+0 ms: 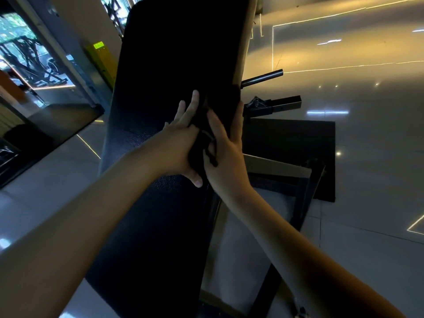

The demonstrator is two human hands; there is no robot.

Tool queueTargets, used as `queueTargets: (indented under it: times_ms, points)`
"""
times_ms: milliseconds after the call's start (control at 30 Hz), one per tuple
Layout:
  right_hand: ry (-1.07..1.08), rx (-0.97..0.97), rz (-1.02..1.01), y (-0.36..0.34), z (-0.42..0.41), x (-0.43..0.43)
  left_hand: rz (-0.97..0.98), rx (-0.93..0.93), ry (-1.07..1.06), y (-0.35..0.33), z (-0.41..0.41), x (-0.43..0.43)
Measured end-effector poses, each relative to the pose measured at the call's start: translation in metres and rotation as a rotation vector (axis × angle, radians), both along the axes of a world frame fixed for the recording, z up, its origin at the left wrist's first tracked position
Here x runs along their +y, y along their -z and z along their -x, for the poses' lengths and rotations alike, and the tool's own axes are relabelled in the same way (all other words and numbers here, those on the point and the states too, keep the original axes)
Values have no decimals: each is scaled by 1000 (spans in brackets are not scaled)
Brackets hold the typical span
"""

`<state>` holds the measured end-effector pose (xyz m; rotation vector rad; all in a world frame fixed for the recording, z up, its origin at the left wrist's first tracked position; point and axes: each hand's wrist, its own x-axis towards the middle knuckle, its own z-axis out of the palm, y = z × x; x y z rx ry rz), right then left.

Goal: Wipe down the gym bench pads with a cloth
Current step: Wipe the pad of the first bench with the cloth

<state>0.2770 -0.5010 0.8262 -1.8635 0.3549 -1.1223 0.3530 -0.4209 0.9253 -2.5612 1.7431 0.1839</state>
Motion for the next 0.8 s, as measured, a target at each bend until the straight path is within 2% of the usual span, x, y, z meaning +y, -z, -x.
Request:
queueTargets:
  times_ms: [233, 500, 667, 800]
  points:
    - [29, 4, -25, -8, -8, -2, 26, 25, 3, 4, -6, 1]
    - [54, -62, 35, -42, -29, -50, 22, 9, -10, 2, 0, 1]
    - [42, -107, 25, -27, -22, -40, 41, 22, -18, 2, -1, 1]
    - [-26, -77, -71, 20, 3, 15, 42, 24, 3, 3, -3, 0]
